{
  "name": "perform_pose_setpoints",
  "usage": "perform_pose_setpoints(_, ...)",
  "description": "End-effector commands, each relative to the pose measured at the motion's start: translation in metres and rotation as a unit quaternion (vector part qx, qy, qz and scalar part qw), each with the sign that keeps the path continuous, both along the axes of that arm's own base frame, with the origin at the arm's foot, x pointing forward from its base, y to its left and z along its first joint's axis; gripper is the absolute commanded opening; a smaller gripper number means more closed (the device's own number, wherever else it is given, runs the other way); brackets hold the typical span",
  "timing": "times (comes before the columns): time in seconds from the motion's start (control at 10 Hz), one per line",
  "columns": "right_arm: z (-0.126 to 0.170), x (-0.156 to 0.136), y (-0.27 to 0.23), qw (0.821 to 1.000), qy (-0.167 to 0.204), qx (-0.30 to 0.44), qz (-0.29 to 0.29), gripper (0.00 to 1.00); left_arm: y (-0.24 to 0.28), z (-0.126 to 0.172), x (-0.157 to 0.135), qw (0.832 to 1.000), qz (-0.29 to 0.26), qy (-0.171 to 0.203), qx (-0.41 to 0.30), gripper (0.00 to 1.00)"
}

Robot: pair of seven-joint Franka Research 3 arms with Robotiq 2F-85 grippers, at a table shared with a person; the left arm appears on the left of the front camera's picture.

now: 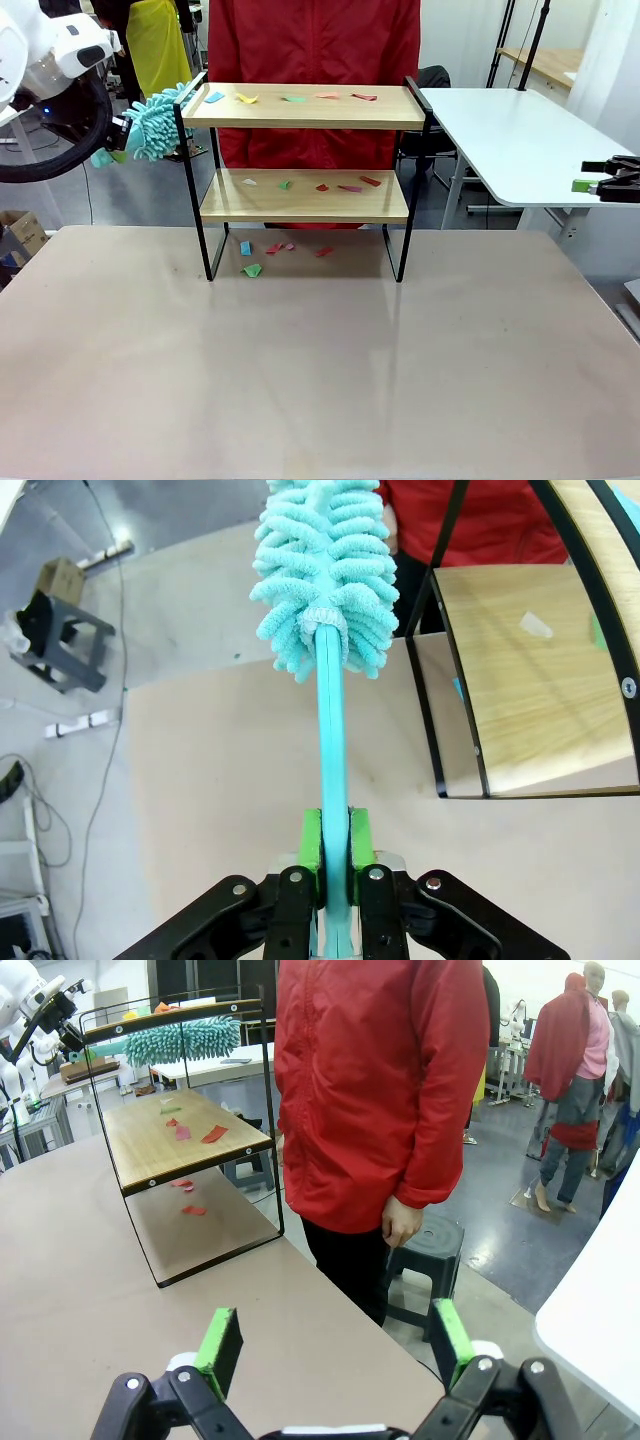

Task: Clean the shelf.
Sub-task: Clean the specific section of the Shelf indicated by the human with the Duster.

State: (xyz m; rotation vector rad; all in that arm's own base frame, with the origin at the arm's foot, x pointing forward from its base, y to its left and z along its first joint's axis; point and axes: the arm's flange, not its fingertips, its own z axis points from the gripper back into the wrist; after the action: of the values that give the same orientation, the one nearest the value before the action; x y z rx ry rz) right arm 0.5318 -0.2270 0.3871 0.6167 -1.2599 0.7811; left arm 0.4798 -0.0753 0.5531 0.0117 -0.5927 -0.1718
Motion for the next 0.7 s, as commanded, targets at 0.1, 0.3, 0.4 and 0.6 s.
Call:
perform_pose_setpoints(0.1, 0.008, 0.001, 0.006, 1.0, 0.006, -0.001, -0.008, 1.0, 0.025, 0.018, 0.001, 1.0, 0.001, -0.009, 0.014, 0.13)
perform_pose_setpoints(0.3, 0.008, 0.001, 0.006, 1.0, 0.006, -0.001, -0.008, 1.0, 0.069, 0.049, -0.006, 0.999, -0.026, 0.006, 0.042, 0.13)
perform_pose_setpoints(0.4, 0.008, 0.001, 0.006, 1.0, 0.006, -0.001, -0.008, 1.0, 0.078, 0.057, -0.012, 0.996, -0.059, 0.023, 0.063, 0.13)
perform_pose_setpoints(0.6, 0.008, 0.001, 0.006, 1.0, 0.006, -0.001, -0.008, 1.0, 0.092, 0.073, -0.026, 0.984, -0.13, 0.047, 0.116, 0.13)
